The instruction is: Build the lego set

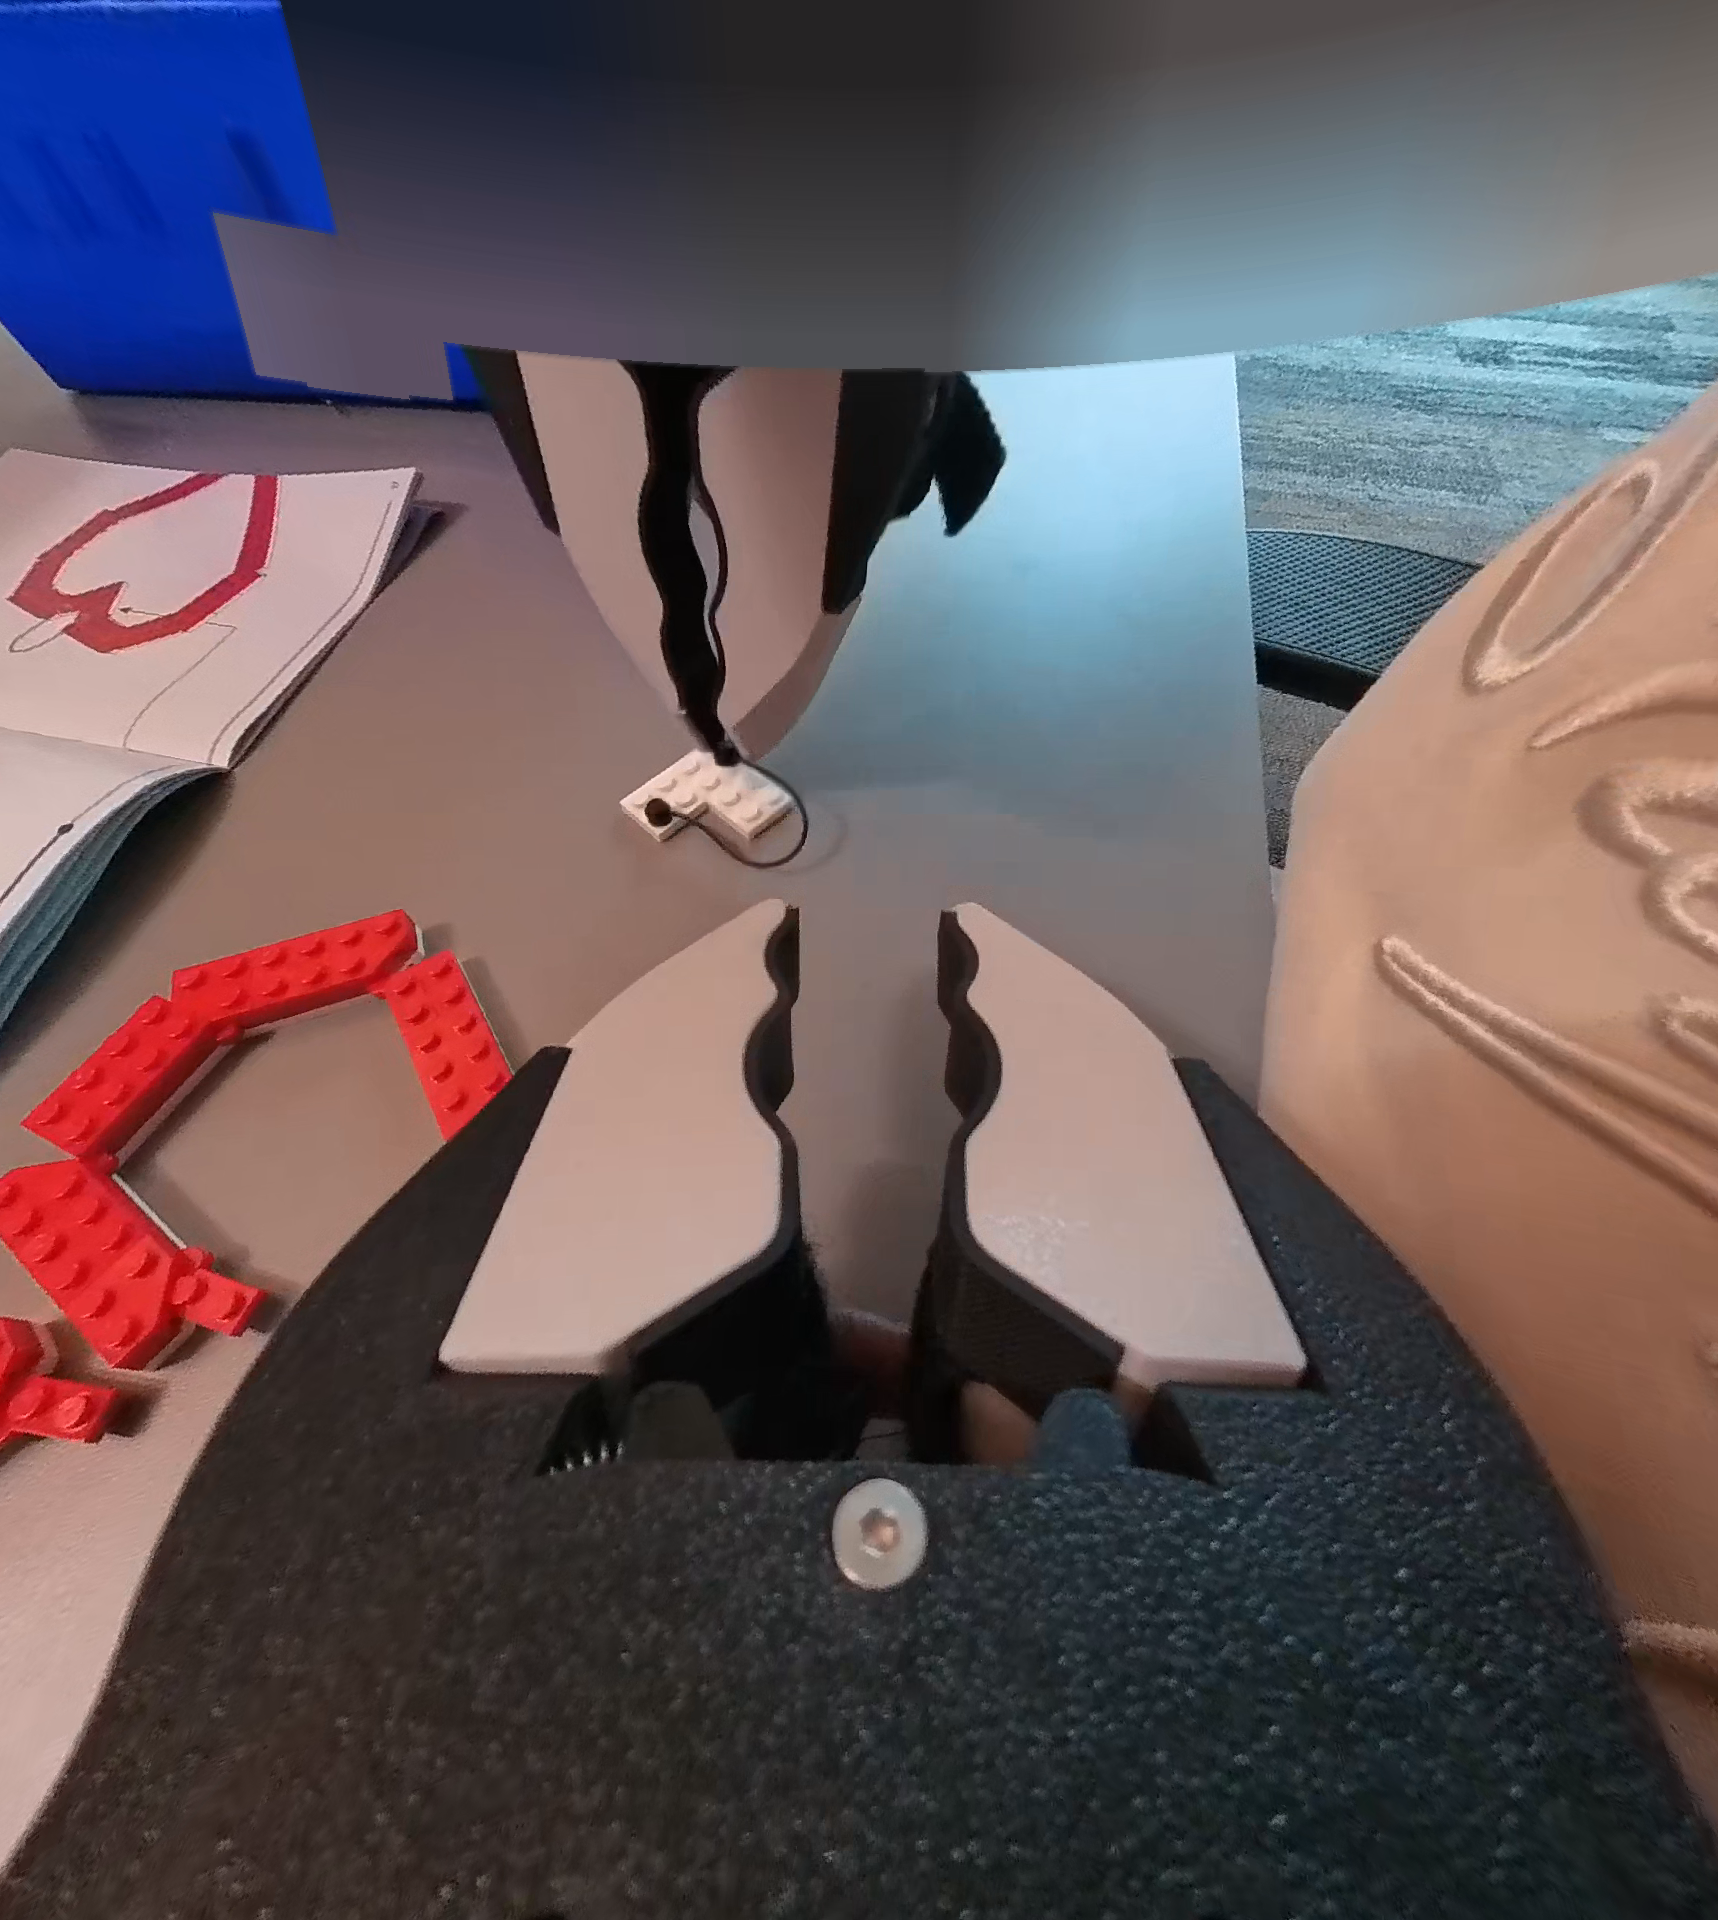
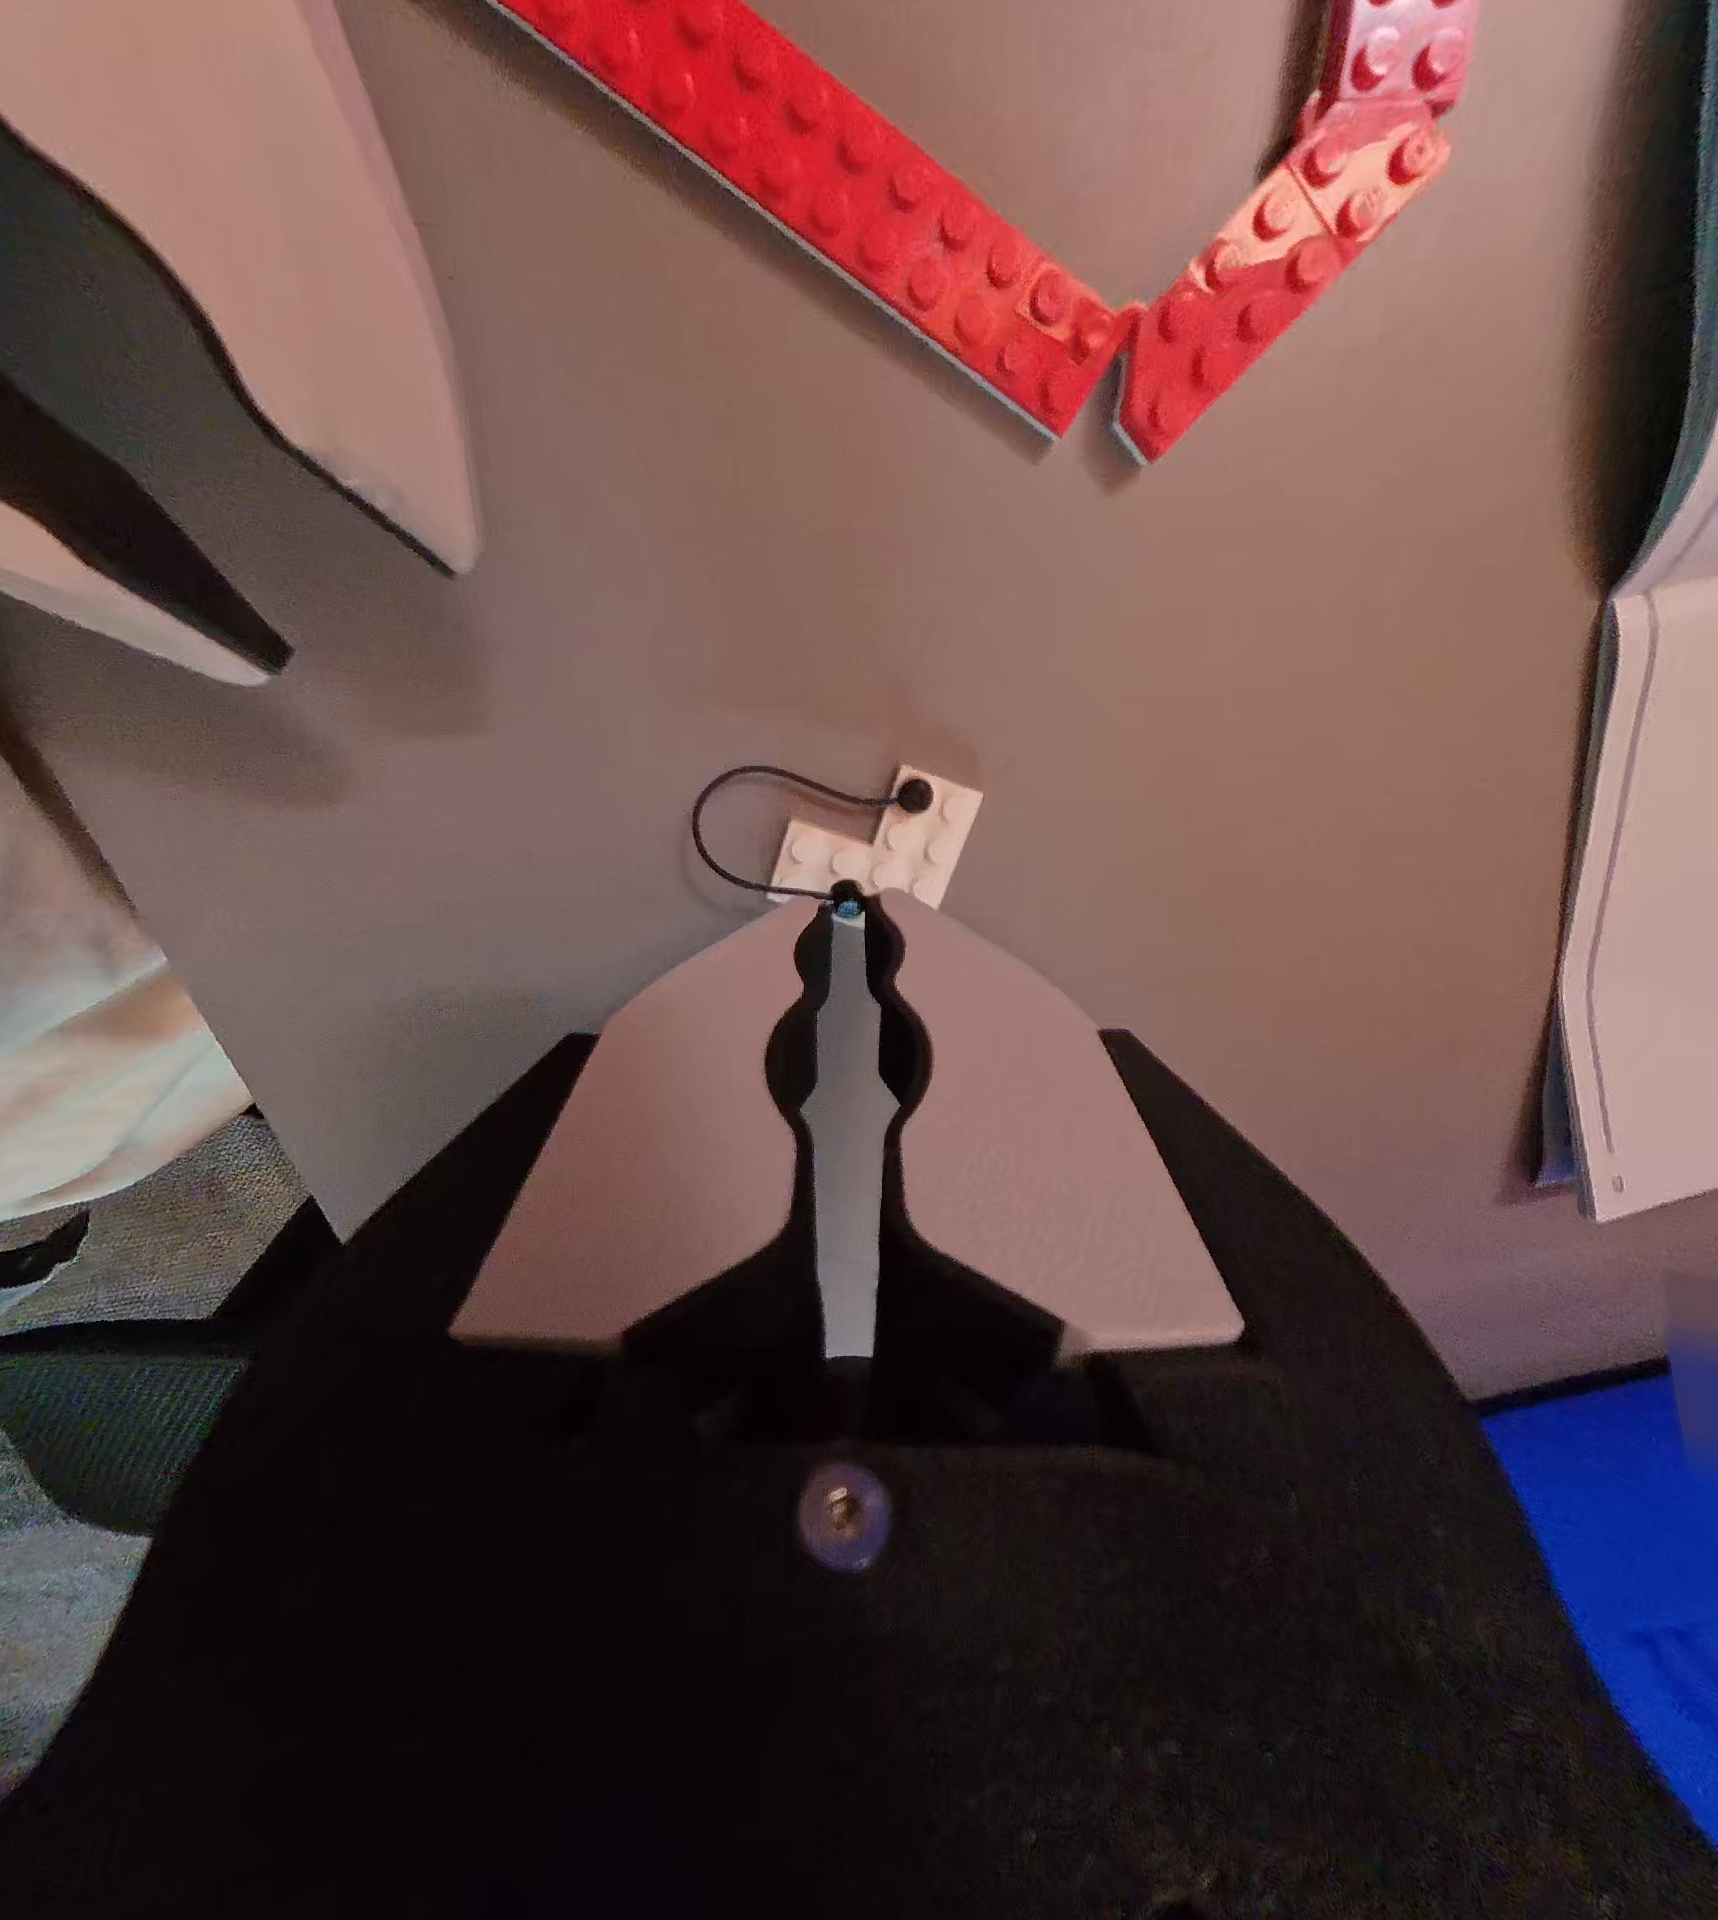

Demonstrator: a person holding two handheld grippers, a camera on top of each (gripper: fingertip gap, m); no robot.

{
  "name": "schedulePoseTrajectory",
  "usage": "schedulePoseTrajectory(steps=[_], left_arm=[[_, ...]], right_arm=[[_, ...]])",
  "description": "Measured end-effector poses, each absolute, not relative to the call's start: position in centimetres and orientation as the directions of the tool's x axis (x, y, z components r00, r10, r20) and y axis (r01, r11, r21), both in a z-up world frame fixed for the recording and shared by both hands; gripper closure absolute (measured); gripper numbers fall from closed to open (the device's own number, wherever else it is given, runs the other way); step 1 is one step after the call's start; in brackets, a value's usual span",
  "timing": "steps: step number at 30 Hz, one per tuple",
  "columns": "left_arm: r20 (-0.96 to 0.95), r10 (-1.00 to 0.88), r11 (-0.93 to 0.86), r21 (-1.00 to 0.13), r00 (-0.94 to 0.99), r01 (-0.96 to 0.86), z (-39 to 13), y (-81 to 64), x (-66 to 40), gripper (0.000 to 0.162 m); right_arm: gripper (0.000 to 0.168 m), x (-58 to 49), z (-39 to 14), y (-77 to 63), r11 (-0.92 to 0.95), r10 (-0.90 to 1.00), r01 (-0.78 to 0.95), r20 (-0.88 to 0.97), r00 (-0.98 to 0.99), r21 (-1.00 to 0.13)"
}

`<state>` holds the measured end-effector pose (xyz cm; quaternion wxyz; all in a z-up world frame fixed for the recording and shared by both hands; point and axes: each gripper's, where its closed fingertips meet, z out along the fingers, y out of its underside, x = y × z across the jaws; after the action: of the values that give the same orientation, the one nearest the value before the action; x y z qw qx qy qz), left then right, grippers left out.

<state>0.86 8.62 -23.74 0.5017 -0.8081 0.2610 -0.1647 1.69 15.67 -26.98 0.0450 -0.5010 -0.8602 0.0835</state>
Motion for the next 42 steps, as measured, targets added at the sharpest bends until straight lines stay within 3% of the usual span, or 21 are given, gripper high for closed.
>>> schedulePoseTrajectory(steps=[20,42], left_arm=[[-0.006,-0.588,-0.352,-0.899,0.809,-0.262,-23.7,8.5,1.0,0.137],[-0.008,-0.587,-0.316,-0.918,0.810,-0.239,-23.0,8.2,0.8,0.137]], right_arm=[[0.162,1.0,-27.7,14.2,0.540,0.832,0.824,-0.042,-0.554,-0.173],[0.162,1.2,-27.8,14.5,0.551,0.834,0.834,-0.013,-0.551,-0.029]])
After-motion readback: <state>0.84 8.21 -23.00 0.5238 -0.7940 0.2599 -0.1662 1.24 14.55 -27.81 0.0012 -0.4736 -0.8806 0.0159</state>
